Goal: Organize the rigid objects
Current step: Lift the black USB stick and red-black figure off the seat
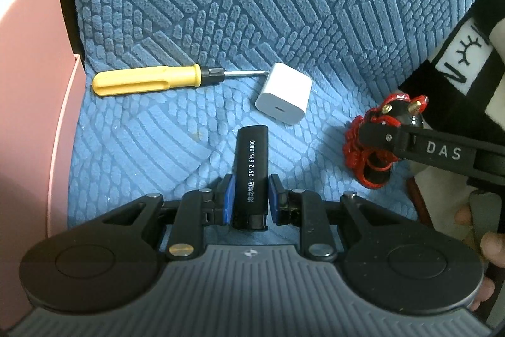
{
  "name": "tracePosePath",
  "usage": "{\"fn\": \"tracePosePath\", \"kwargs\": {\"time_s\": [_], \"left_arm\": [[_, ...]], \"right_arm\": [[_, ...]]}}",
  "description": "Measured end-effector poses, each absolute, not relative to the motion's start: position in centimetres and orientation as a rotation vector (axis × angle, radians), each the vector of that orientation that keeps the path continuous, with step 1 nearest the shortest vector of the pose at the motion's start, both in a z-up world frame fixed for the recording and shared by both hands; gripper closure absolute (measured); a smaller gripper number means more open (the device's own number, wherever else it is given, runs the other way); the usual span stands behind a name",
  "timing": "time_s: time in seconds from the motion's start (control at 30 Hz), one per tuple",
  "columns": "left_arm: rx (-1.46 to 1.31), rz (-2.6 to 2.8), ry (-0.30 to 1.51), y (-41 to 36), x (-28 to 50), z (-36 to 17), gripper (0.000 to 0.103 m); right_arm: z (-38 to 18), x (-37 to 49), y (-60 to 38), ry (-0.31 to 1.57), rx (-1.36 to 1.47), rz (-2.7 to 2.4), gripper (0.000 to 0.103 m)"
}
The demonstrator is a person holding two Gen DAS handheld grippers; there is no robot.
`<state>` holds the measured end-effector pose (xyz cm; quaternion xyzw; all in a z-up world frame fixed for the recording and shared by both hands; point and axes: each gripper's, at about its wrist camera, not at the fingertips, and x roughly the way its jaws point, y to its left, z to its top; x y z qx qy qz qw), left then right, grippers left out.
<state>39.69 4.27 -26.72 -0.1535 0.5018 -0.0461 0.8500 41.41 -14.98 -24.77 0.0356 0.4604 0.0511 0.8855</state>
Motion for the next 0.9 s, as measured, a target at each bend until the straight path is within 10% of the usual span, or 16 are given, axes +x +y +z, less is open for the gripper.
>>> {"fn": "tracePosePath", "kwargs": {"time_s": [0.9], "left_arm": [[-0.245,-0.128,1.035,4.2,31.4,-25.8,0.077]], "right_arm": [[-22.9,35.6,-13.2,0.952,0.131,0.18,0.041]]}}
